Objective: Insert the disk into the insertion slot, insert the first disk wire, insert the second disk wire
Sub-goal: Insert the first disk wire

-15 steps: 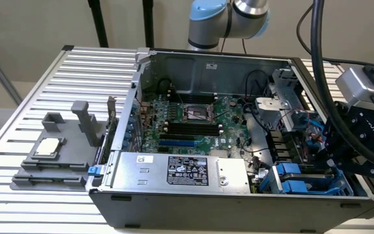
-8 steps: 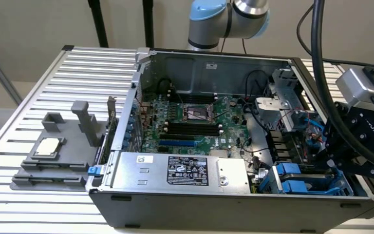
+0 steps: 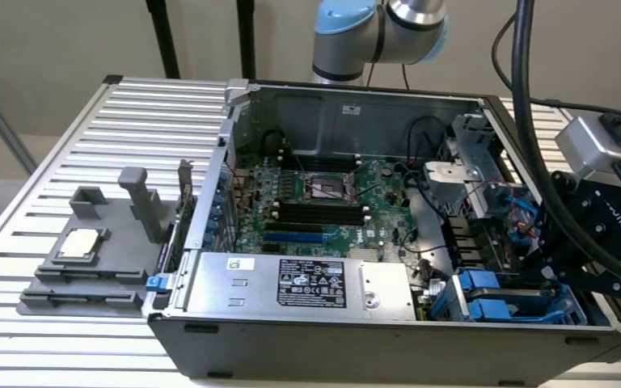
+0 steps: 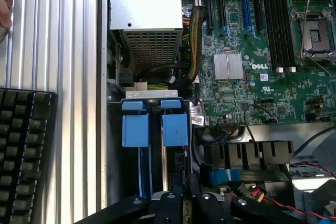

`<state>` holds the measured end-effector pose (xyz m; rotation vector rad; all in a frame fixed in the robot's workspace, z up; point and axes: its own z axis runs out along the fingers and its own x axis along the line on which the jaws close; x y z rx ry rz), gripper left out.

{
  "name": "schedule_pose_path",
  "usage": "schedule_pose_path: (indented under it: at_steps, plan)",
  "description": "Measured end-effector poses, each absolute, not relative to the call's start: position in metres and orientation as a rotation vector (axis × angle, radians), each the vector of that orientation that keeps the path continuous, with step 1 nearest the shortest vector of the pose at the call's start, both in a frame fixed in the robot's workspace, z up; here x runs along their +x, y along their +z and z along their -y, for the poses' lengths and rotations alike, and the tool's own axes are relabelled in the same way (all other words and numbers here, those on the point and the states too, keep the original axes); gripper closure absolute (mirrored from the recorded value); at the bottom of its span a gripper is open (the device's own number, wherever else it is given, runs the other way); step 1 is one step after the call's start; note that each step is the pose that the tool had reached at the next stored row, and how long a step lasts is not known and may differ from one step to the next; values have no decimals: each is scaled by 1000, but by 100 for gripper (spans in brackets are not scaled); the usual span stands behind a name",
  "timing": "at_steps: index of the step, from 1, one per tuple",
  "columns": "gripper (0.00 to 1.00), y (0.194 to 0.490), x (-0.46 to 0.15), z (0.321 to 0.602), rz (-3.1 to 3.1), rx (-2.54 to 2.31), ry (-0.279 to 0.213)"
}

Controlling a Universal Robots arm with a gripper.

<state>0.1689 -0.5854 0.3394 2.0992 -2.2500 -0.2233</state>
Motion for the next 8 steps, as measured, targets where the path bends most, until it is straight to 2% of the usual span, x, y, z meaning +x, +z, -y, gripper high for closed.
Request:
schedule_pose_path:
  at_steps: [8]
  plan:
    - [84,336,170,584,2248,2097,-220]
